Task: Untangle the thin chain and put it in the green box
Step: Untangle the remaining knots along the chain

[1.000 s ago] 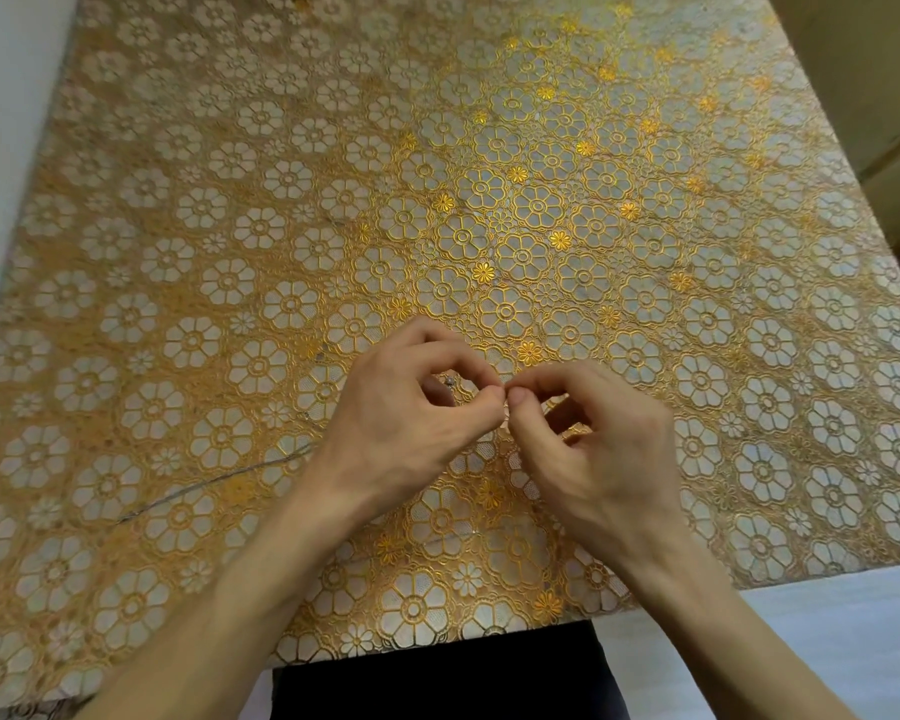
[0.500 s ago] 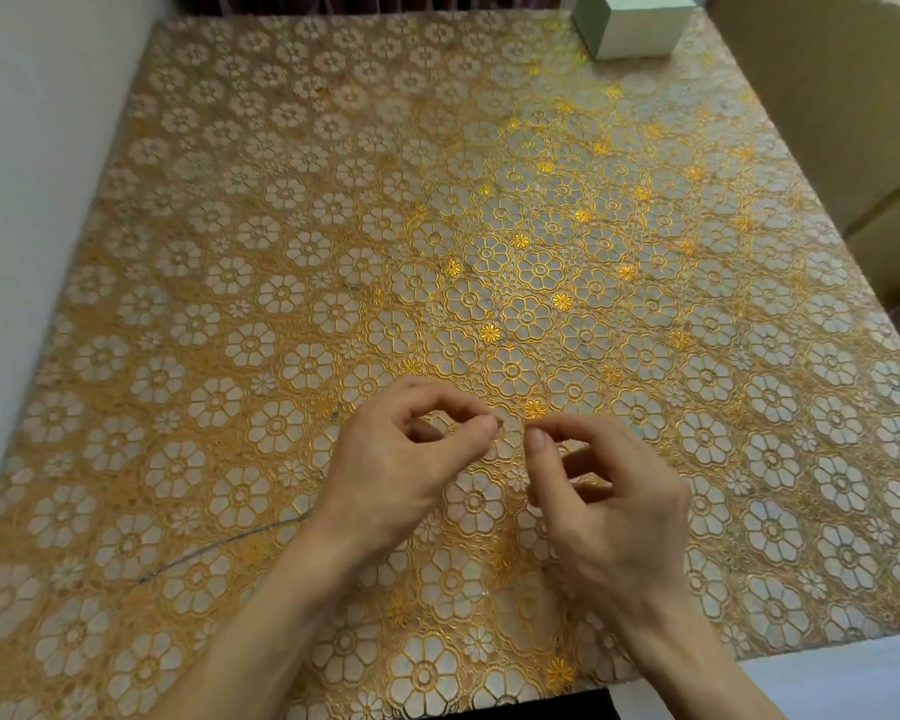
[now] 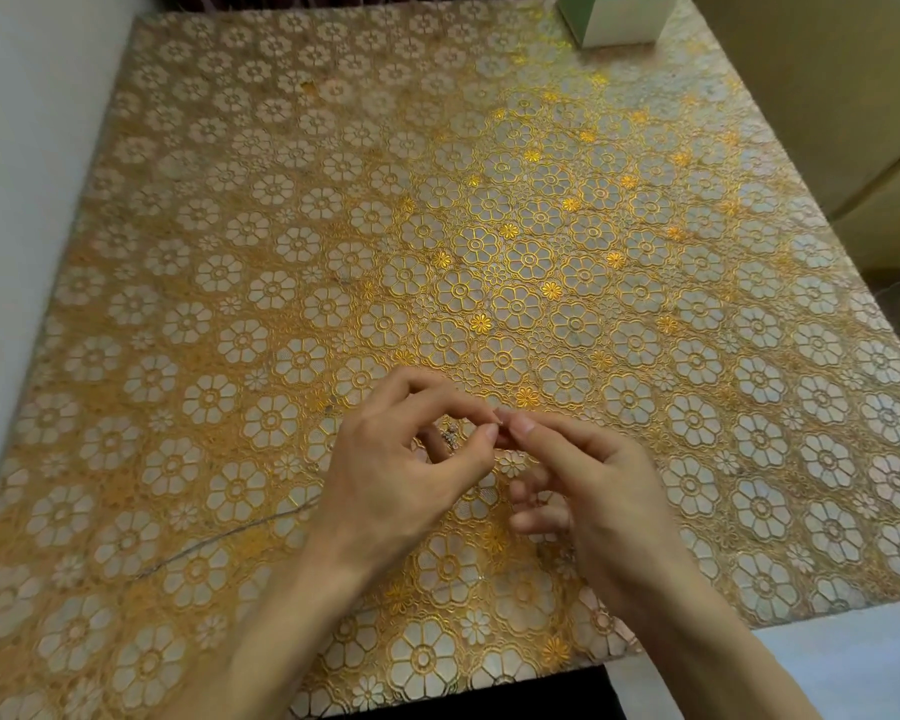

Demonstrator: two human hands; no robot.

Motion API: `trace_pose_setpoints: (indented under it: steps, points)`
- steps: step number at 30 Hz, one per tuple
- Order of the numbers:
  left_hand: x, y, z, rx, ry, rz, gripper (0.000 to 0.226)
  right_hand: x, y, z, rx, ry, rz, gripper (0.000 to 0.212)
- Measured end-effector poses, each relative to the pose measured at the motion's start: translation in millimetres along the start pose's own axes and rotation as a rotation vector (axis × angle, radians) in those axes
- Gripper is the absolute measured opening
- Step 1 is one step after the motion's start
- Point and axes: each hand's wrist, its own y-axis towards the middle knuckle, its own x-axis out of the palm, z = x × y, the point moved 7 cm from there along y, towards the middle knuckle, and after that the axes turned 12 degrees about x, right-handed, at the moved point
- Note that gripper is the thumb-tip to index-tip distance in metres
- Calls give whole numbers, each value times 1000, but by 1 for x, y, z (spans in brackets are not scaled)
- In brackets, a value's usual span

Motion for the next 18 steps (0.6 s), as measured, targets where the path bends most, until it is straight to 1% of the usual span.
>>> trace_pose_setpoints:
  steps: [5, 8, 11, 14, 18]
  points:
    - [3, -6, 1, 12, 32, -1, 6, 3, 3, 6, 101, 139, -39, 18]
    - [5, -10, 3, 13, 47, -1, 7, 4, 4, 10, 140, 167, -57, 22]
    - [6, -15, 4, -12, 35, 20, 6, 2, 3, 12, 134, 166, -51, 22]
    - [5, -21, 2, -91, 4, 66, 8, -4, 1, 12, 91, 108, -21, 14]
    - [7, -30, -2, -208, -49, 88, 13, -9, -5, 14, 27, 61, 27, 13]
